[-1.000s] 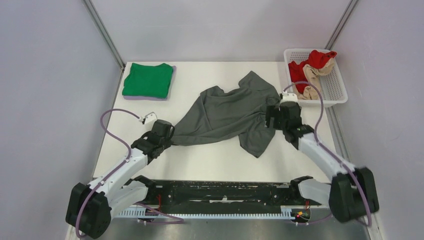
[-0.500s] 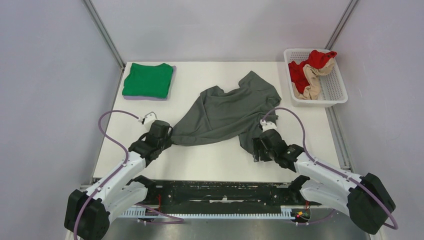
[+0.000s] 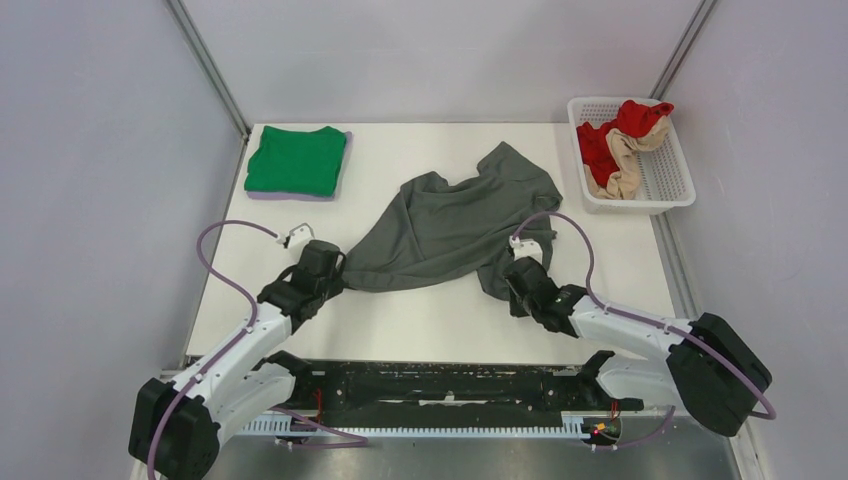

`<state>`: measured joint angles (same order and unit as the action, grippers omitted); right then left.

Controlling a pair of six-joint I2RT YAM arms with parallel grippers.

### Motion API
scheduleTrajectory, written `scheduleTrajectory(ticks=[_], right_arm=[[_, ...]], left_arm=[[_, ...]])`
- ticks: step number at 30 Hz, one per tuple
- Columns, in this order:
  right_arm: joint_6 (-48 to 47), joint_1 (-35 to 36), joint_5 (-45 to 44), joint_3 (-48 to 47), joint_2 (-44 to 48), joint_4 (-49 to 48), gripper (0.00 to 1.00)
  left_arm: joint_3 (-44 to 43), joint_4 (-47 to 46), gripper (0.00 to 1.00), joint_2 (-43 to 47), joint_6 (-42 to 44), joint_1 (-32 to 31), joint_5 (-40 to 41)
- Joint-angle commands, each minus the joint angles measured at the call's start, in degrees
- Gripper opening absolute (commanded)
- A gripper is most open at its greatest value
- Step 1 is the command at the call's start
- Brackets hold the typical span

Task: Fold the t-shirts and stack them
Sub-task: Flatten out the tshirt

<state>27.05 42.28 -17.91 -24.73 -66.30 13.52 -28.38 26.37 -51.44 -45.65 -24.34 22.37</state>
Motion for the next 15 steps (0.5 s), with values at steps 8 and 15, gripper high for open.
scheduleTrajectory(ticks=[8, 15], right_arm=[[-4.5, -6.1, -18.2, -8.5, -0.7, -4.4, 0.00], [-16.1, -13.3, -24.1, -19.5, 8.3, -8.8, 0.00]], left_arm=[[-8.9, -4.7, 0.02, -5.7, -0.9, 0.3, 4.8], [-26.0, -5.1, 0.02, -8.1, 5.0, 0.2, 7.2]])
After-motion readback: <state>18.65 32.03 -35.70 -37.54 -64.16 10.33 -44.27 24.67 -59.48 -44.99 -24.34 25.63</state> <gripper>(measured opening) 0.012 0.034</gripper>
